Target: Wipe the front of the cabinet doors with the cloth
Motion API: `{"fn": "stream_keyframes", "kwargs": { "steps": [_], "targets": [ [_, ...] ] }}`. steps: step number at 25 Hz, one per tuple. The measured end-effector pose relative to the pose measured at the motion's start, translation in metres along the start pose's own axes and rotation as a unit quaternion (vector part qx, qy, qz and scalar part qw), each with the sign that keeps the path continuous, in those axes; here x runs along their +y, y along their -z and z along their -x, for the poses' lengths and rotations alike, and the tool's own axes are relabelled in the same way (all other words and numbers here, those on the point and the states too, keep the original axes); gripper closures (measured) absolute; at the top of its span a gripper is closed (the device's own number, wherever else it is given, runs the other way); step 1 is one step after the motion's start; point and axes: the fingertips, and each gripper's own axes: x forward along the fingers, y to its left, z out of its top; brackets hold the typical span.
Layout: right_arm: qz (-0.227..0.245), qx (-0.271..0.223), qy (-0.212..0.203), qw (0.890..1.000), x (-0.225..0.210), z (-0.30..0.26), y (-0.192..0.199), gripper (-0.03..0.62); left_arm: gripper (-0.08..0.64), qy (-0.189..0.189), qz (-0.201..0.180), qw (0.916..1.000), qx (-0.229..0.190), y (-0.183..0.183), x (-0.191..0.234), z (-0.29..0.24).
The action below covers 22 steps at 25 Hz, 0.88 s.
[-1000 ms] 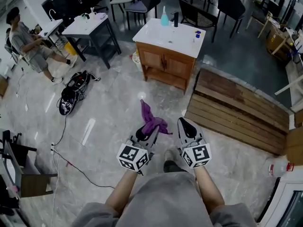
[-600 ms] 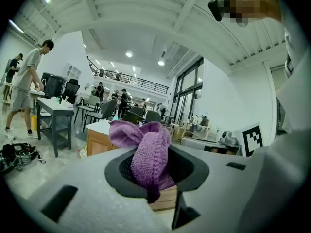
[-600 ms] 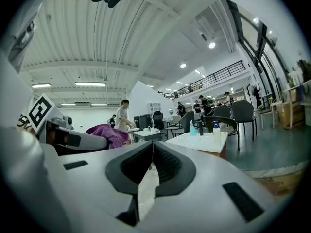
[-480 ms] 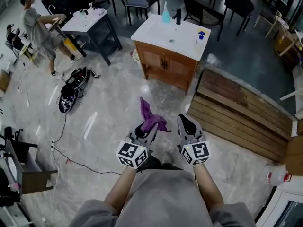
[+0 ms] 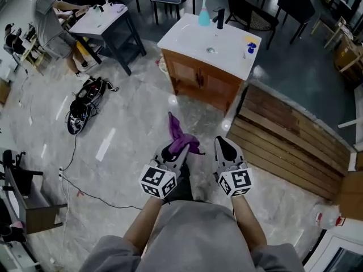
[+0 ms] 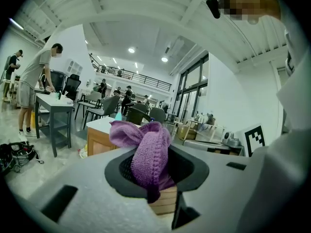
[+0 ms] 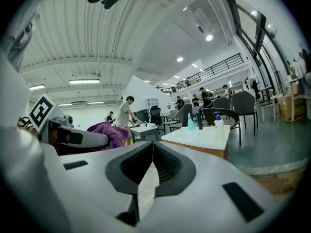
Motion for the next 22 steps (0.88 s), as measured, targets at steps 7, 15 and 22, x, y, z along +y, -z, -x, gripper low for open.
{"fn": "stream_keyframes", "kwargs": {
  "steps": [7, 15, 22],
  "targets": [
    [0.000, 0.018, 0.002, 1.000, -0.016, -0.078, -0.004, 0.581, 0.455, -0.001, 0.010, 0.9999, 0.004, -0.018, 0.068, -0.047],
    [0.000, 0.046, 0.007, 0.999, -0.021, -0.171, -0.004, 0.581, 0.456, -0.006, 0.034, 0.9993, 0.010, -0.036, 0.159, -0.091],
    [0.002, 0.068, 0.021, 0.997, -0.033, -0.236, 0.001, 0.581, 0.456, 0.000, 0.057, 0.9981, 0.022, -0.038, 0.219, -0.127]
  ]
}}
